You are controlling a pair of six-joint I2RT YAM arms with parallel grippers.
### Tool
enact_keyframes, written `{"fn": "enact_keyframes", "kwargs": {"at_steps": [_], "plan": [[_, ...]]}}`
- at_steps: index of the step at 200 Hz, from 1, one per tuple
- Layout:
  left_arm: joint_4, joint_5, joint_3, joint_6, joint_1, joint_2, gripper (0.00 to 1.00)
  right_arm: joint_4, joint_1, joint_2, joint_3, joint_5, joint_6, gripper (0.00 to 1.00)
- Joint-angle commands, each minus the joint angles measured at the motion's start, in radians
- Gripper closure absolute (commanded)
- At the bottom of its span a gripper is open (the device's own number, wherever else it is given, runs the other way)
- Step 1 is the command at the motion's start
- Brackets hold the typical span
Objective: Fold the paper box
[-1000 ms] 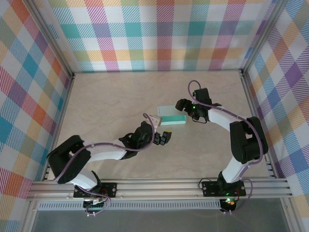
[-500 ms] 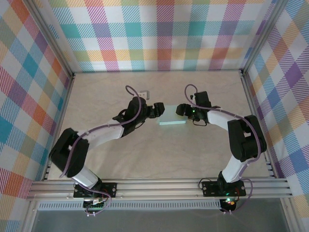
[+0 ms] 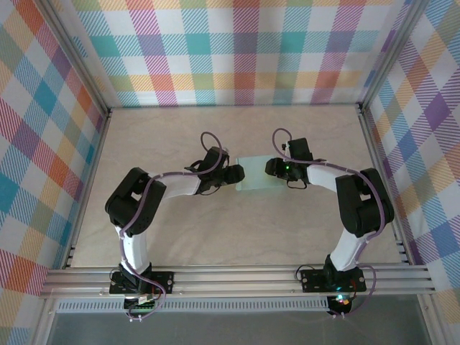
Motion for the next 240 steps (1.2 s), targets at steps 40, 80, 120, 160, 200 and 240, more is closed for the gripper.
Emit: {"fn": "enact_keyframes", "kwargs": {"at_steps": [40,80,120,160,200,240], "plan": [[0.082,0.093,-0.043,-0.06,0.048,0.022,0.49,0.056,-0.03,-0.024,-0.042,-0.106,0.048,0.28],[0.137,0.149,-0.092,-0.083,0.071,0.016,0.52,0.178,-0.096,-0.031,-0.084,-0.263,0.129,0.18],[0.228,0.232,-0.137,-0.135,0.12,0.034,0.56,0.237,-0.133,-0.019,-0.1,-0.361,0.175,0.16],[0.242,0.252,-0.148,-0.135,0.13,0.043,0.61,0.311,-0.137,0.042,-0.086,-0.5,0.227,0.17],[0.29,0.268,-0.173,-0.166,0.147,0.059,0.64,0.342,-0.137,0.086,-0.081,-0.533,0.265,0.19],[0.351,0.296,-0.197,-0.201,0.17,0.081,0.71,0.365,-0.139,0.104,-0.088,-0.551,0.296,0.19]]}}
